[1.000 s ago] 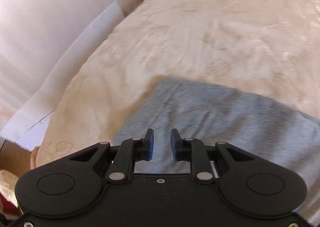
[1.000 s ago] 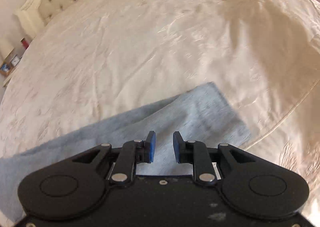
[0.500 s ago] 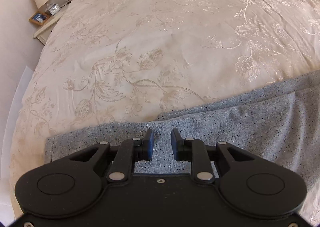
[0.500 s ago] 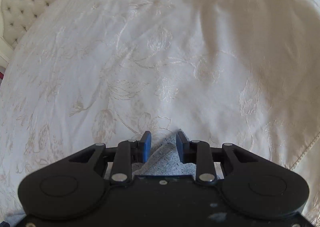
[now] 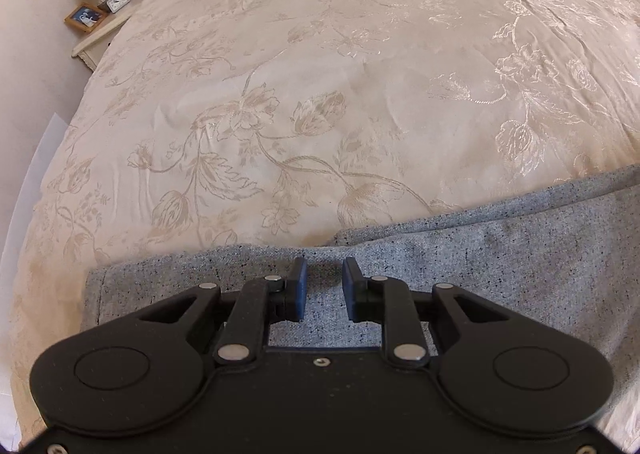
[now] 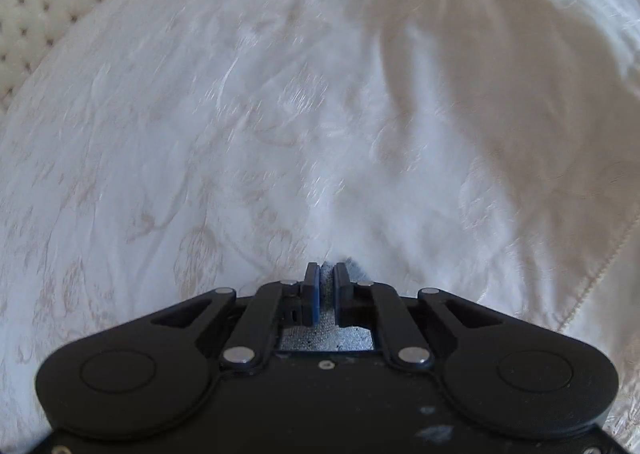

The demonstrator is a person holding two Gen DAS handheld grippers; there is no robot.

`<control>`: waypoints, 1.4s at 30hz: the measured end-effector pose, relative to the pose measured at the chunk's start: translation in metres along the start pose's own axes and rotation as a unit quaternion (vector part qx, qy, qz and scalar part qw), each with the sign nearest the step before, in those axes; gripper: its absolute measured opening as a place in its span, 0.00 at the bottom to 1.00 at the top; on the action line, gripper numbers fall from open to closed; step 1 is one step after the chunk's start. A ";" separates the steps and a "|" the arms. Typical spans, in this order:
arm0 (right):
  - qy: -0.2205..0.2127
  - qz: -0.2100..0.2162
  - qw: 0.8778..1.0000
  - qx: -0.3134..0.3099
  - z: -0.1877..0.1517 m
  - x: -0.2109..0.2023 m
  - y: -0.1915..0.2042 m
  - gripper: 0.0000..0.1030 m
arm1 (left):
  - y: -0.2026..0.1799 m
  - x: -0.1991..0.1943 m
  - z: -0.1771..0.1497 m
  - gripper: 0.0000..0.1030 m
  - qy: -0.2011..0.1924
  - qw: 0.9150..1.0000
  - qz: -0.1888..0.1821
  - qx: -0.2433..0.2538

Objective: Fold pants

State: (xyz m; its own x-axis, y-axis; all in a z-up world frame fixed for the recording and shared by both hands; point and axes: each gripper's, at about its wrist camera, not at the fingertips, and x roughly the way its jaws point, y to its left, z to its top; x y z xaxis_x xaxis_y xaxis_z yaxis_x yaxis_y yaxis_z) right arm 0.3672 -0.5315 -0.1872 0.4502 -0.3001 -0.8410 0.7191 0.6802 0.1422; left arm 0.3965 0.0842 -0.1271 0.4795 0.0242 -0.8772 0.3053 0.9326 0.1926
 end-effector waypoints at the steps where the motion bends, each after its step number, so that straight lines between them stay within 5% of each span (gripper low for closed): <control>1: 0.000 -0.018 1.000 0.003 0.003 0.007 0.003 0.07 | -0.001 0.002 0.000 0.30 0.001 1.000 -0.002 0.002; 4: 0.040 -0.049 0.998 0.000 0.003 0.039 0.012 0.07 | -0.005 0.007 0.002 0.30 0.000 1.000 -0.005 0.011; 9: 0.025 -0.034 0.999 -0.010 -0.007 0.040 0.017 0.18 | -0.013 0.002 0.003 0.30 -0.024 0.997 -0.035 0.063; 14: -0.031 0.021 0.999 -0.038 -0.008 -0.004 0.014 0.21 | -0.036 -0.009 0.006 0.30 -0.053 0.982 -0.075 0.163; 18: -0.009 0.135 0.986 -0.093 -0.021 -0.024 0.033 0.24 | -0.059 -0.002 0.009 0.31 -0.045 0.968 -0.092 0.230; 22: 0.044 0.221 0.945 -0.236 -0.055 -0.032 0.093 0.28 | -0.072 0.013 0.005 0.34 -0.024 0.962 -0.084 0.258; 27: 0.077 0.267 0.865 -0.417 -0.116 -0.032 0.169 0.29 | -0.054 0.034 0.000 0.34 0.021 0.980 -0.066 0.189; 31: 0.092 0.266 0.799 -0.531 -0.159 -0.028 0.209 0.30 | -0.036 0.043 -0.006 0.34 0.035 0.989 -0.065 0.125; 33: 0.083 0.250 0.777 -0.572 -0.172 -0.023 0.220 0.31 | -0.029 0.045 -0.007 0.34 0.037 0.992 -0.067 0.100; 40: 0.085 0.258 0.748 -0.606 -0.174 -0.013 0.225 0.32 | -0.027 0.047 -0.012 0.34 0.031 0.994 -0.063 0.085; 42: 0.093 0.267 0.745 -0.603 -0.174 -0.013 0.223 0.15 | -0.026 0.045 -0.013 0.34 0.028 0.995 -0.062 0.079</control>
State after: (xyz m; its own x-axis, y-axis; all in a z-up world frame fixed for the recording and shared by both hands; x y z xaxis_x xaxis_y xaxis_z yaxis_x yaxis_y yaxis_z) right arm 0.4304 -0.2596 -0.2355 0.3404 0.2512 -0.9061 -0.5873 0.8093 0.0037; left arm 0.3991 0.0655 -0.1776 0.3855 -0.0640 -0.9205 0.4876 0.8610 0.1444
